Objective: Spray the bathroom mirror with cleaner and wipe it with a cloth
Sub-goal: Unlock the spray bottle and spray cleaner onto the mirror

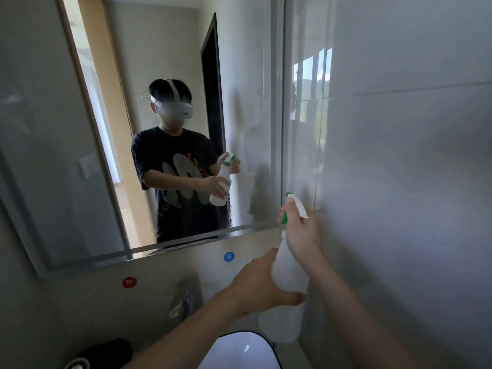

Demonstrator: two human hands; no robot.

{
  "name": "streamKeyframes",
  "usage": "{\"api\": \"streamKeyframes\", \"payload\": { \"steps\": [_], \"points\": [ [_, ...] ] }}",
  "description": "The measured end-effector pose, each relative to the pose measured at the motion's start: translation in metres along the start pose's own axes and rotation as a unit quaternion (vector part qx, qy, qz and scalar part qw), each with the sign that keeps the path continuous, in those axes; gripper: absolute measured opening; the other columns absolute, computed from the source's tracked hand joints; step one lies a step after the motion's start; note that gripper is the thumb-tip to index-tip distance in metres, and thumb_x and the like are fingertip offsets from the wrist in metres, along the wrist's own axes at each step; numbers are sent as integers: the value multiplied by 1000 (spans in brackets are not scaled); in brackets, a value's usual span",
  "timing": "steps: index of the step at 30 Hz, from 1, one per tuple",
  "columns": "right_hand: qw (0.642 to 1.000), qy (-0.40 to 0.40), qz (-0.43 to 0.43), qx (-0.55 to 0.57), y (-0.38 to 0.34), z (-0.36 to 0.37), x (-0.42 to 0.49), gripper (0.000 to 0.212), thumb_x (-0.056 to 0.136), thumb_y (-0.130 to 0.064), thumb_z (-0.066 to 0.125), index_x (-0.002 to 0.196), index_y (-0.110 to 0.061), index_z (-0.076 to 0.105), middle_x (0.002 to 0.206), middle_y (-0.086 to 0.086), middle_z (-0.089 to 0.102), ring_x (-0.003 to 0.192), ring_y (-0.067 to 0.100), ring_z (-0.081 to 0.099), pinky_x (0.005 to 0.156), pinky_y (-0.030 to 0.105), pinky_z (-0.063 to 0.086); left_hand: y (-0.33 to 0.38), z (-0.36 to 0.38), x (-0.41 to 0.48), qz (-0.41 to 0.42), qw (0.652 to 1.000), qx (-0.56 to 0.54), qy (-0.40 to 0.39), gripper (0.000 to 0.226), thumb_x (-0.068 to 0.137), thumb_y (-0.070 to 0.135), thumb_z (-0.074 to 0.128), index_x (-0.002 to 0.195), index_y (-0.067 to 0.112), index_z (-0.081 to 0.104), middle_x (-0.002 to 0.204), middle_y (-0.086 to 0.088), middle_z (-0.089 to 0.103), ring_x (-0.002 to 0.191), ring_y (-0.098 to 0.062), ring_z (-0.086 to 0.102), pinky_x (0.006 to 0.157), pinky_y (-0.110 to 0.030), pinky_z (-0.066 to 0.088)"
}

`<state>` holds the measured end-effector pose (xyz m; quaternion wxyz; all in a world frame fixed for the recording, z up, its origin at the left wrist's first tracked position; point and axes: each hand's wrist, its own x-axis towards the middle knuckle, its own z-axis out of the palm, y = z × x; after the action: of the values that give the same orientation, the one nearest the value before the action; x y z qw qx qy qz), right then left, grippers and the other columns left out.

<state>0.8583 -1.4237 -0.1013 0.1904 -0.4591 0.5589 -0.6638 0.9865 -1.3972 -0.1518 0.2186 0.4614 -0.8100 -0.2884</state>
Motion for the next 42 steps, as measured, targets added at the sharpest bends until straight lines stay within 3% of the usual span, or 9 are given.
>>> {"api": "streamKeyframes", "payload": {
  "steps": [12, 14, 17, 19, 25, 27, 33, 38, 42],
  "points": [
    [997, 22, -65, 39, -66, -1, 43, 47, 101, -43, 51, 70, -10, 64, 64, 4, 67, 46, 0, 59, 56, 22, 47, 37, -39, 23, 22, 995, -15, 92, 81, 50, 69, 81, 118, 39, 49, 109, 16, 68, 99, -13, 68, 86, -45, 59],
    [998, 20, -46, 23, -62, 1, 40, 51, 98, -50, 50, 69, -11, 66, 59, 2, 65, 50, 7, 64, 58, 23, 51, 35, -37, 21, 24, 996, -8, 85, 83, 52, 69, 81, 122, 40, 48, 112, 17, 67, 102, -12, 66, 88, -43, 58],
    [1000, 7, -22, 0, -58, 4, 37, 67, 82, -70, 40, 67, -8, 62, 55, 6, 61, 62, 34, 66, 68, 46, 59, 34, -34, 16, 31, 997, -10, 68, 86, 55, 68, 82, 130, 42, 47, 117, 20, 65, 107, -10, 64, 92, -41, 57],
    [1000, 4, -19, -1, -61, 5, 35, 72, 80, -73, 37, 66, -5, 58, 57, 11, 60, 64, 39, 64, 69, 50, 58, 35, -36, 15, 31, 997, -9, 67, 88, 53, 71, 80, 128, 41, 47, 116, 20, 65, 106, -10, 65, 92, -41, 57],
    [995, 8, -89, 40, -94, -6, 50, 50, 103, -38, 49, 76, 1, 66, 64, 3, 65, 53, 4, 59, 56, 18, 46, 53, -65, 28, 56, 996, -4, 76, 84, 52, 70, 83, 125, 44, 50, 111, 18, 70, 102, -7, 69, 88, -41, 59],
    [992, 22, -113, 47, -108, -8, 62, 51, 103, -38, 49, 72, -2, 67, 59, -1, 62, 47, 0, 54, 52, 12, 40, 65, -79, 32, 65, 994, -3, 86, 80, 52, 69, 84, 120, 42, 52, 110, 18, 70, 101, -6, 69, 88, -40, 60],
    [989, -1, -128, 77, -139, -8, 79, 50, 95, -50, 49, 62, -16, 64, 63, 2, 69, 68, 23, 67, 74, 33, 51, 87, -100, 32, 93, 990, -38, 98, 73, 59, 59, 88, 118, 36, 53, 108, 17, 71, 99, -5, 70, 90, -40, 60],
    [988, -15, -137, 70, -139, -8, 71, 50, 102, -44, 49, 63, -14, 61, 56, 3, 64, 59, 20, 63, 70, 33, 53, 87, -99, 28, 98, 990, -29, 95, 68, 61, 58, 87, 117, 40, 53, 107, 18, 71, 101, -5, 69, 92, -40, 59],
    [992, -26, -99, 69, -139, -11, 73, 51, 93, -55, 50, 57, -19, 59, 45, -3, 59, 58, 27, 63, 75, 47, 58, 91, -99, 25, 108, 990, -15, 87, 63, 63, 58, 86, 114, 46, 53, 108, 19, 71, 104, -6, 68, 94, -40, 58]
  ]
}}
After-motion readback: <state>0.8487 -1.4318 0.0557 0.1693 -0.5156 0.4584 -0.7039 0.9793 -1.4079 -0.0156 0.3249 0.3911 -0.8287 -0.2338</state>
